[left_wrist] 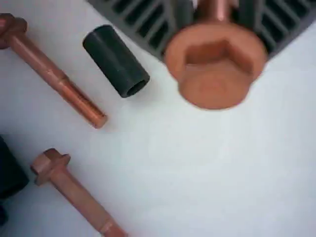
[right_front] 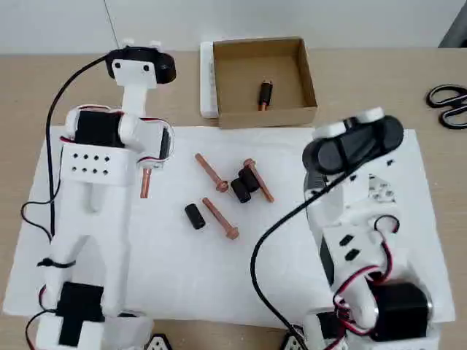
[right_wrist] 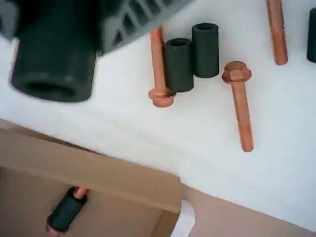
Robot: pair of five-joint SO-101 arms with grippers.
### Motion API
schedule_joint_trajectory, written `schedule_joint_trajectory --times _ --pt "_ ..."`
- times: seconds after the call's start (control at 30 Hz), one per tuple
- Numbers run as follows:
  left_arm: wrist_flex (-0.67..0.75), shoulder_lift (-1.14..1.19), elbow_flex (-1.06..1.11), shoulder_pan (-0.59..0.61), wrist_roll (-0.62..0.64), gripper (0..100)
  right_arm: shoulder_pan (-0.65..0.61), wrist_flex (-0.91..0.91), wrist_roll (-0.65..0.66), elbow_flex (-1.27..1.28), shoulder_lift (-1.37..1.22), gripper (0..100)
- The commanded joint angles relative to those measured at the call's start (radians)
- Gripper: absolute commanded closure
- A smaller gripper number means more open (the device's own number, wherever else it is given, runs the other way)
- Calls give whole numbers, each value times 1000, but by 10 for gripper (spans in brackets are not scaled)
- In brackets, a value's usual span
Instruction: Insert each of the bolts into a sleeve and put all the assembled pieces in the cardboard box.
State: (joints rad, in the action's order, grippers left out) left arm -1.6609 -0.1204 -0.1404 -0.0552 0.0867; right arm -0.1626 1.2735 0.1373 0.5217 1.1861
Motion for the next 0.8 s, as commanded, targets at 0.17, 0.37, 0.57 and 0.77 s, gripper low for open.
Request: schedule_joint_trajectory --times 0.17,0.37,0.57,0.77 --pt "0 -64 -59 -9 153 994 -1 -8 -20 163 254 995" --pt "-29 -130 -315 -51 192 994 2 -16 -17 347 403 995" --pt "-35 -285 -417 -123 219 994 1 -94 -135 468 486 995" --pt "-69 -396 -403 -270 342 994 -5 -246 -282 623 636 995"
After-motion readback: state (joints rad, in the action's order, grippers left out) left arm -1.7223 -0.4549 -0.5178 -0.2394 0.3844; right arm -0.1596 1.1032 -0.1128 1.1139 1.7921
